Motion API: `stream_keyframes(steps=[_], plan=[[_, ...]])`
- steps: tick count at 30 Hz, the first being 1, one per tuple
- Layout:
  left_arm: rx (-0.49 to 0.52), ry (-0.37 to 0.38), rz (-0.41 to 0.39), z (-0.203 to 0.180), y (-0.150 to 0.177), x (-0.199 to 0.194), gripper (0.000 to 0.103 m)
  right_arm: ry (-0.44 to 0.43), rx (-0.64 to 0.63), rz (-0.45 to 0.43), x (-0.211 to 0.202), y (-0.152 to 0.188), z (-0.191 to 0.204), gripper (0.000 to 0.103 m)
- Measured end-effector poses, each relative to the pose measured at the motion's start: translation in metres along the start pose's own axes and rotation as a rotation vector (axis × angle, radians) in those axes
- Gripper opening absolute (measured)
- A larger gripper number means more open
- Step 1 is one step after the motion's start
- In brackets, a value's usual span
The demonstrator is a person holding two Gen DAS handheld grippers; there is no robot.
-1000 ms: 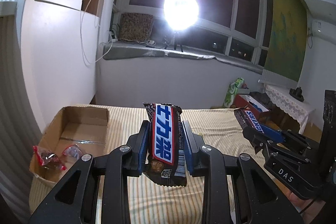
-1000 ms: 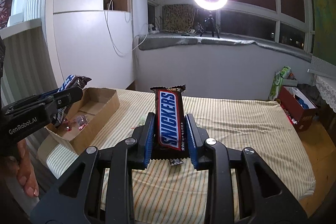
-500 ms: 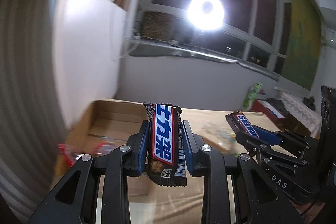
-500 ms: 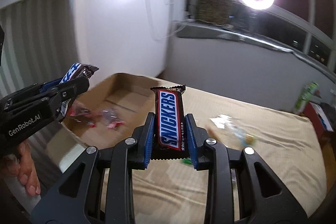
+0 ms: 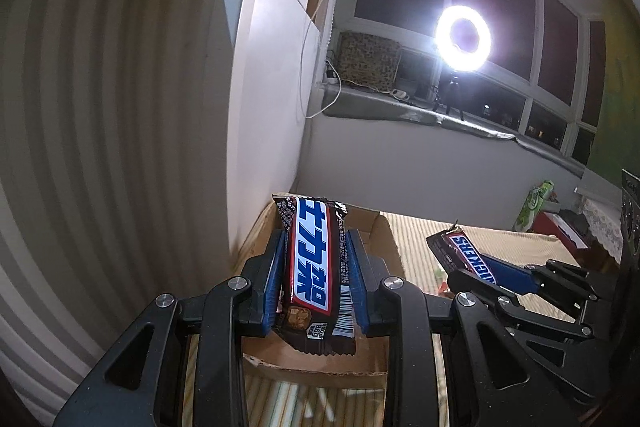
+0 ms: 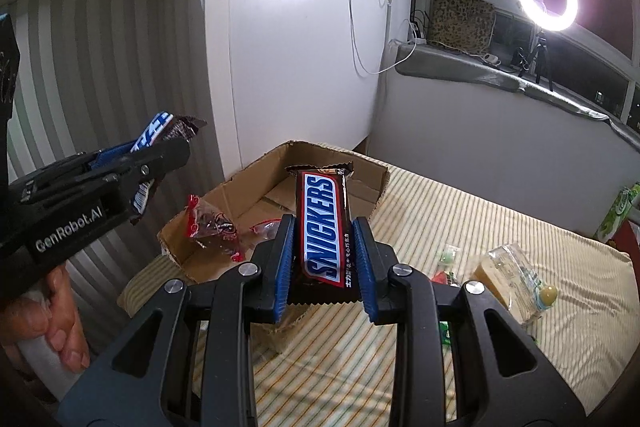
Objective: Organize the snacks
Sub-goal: 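Carry both candy bars into the cardboard box and open both grippers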
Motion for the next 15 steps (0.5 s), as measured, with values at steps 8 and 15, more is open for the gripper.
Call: stream_keyframes(steps=[8,15], plan=[[0.0,0.002,0.052,0.002,0.005,0.028,0.028,-0.029,-0.002,0.014,0.033,-0.009,-0.005,0.03],[-0.02,-0.022,0.169,0.013,0.03,0.069,0.034,-0.085,-0.015,0.082,0.088,-0.003,-0.004,0.033]])
Point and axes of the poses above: each gripper's, at about its wrist camera, not at the fingertips, and x roughly the way its jaws point, z to its left, y to its underside, the point moved 2 cm from there along x, roughly the way its jaws point, and after that the axes turned 10 degrees about -x, right-handed, at the moved point
